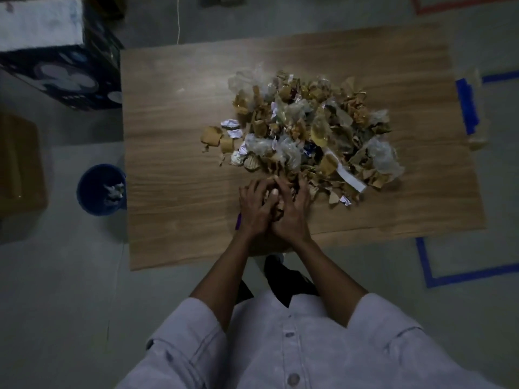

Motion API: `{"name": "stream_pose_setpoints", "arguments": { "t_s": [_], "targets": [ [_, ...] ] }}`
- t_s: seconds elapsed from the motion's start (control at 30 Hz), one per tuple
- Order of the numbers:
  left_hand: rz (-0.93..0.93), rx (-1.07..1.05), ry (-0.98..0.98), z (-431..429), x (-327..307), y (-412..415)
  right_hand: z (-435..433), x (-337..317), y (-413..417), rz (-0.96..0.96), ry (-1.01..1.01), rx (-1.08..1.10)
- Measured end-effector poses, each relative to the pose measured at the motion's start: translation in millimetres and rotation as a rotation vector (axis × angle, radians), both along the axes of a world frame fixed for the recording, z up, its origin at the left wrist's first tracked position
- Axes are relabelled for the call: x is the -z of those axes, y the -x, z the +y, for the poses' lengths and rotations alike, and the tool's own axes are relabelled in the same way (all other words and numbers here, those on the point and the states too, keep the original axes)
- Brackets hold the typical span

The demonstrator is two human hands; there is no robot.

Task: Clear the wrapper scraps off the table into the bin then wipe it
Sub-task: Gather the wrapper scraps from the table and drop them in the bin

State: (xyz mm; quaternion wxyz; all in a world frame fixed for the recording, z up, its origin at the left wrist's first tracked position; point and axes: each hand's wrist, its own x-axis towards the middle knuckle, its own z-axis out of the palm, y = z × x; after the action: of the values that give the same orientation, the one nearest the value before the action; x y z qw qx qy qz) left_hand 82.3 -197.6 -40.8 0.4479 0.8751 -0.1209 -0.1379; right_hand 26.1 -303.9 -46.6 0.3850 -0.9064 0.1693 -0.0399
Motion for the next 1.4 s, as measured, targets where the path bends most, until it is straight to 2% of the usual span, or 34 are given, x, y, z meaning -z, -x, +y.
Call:
{"name": "stream_pose_setpoints", "arguments": {
  "t_s": [0.17,0.3,0.4,0.53,0.6,0.67,0.73,0.8,0.87,1.07,1.2,1.3,1.4],
  "targets": [
    [0.289,-0.23,0.198,-8.6,-8.8,1.9,5.9,11.8,-16.9,-0.026,0.179,-0.006],
    [0.359,-0.319,0.174,-11.7,-15.3,-3.6,4.7,18.3,-20.9,-0.1,0.227,-0.008],
    [0.312,-0.411,0.2,-13.5,-23.4,-3.8,-1.6,4.1,-24.6,-0.116,0.104,-0.024],
    [0.271,-0.653,0.301,-10.4,-39.8,2.2,-3.4,-24.6,-26.8,-0.139,-0.07,0.12],
    [0.419,-0.813,0.524,-12.6,-53.4,3.8,2.4,-45.4,-26.4,-0.192,-0.193,0.177],
    [0.613,-0.871,0.791,-19.6,-73.7,8.9,12.1,-65.6,-23.7,-0.262,-0.296,0.235],
    [0.775,-0.846,0.982,-26.6,-89.7,14.4,22.6,-83.9,-21.4,-0.306,-0.352,0.27],
    [0.864,-0.786,1.092,-27.7,-106.4,18.1,30.0,-98.1,-17.1,-0.321,-0.379,0.285],
    [0.836,-0.729,1.147,-25.3,-117.4,15.8,33.6,-110.2,-13.3,-0.321,-0.42,0.3],
    [0.66,-0.555,1.089,-12.5,-135.9,-1.4,36.0,-137.3,-8.3,-0.382,-0.448,0.201],
    [0.488,-0.485,1.056,-11.7,-147.1,-11.0,34.4,-152.7,-8.4,-0.405,-0.562,0.171],
    [0.567,-0.55,1.166,-14.7,-154.6,-21.7,25.3,-160.1,-10.0,-0.388,-0.715,0.154],
    [0.578,-0.551,1.17,-12.8,-149.4,-29.5,13.7,-159.9,-10.8,-0.305,-0.85,0.15]
  ]
}}
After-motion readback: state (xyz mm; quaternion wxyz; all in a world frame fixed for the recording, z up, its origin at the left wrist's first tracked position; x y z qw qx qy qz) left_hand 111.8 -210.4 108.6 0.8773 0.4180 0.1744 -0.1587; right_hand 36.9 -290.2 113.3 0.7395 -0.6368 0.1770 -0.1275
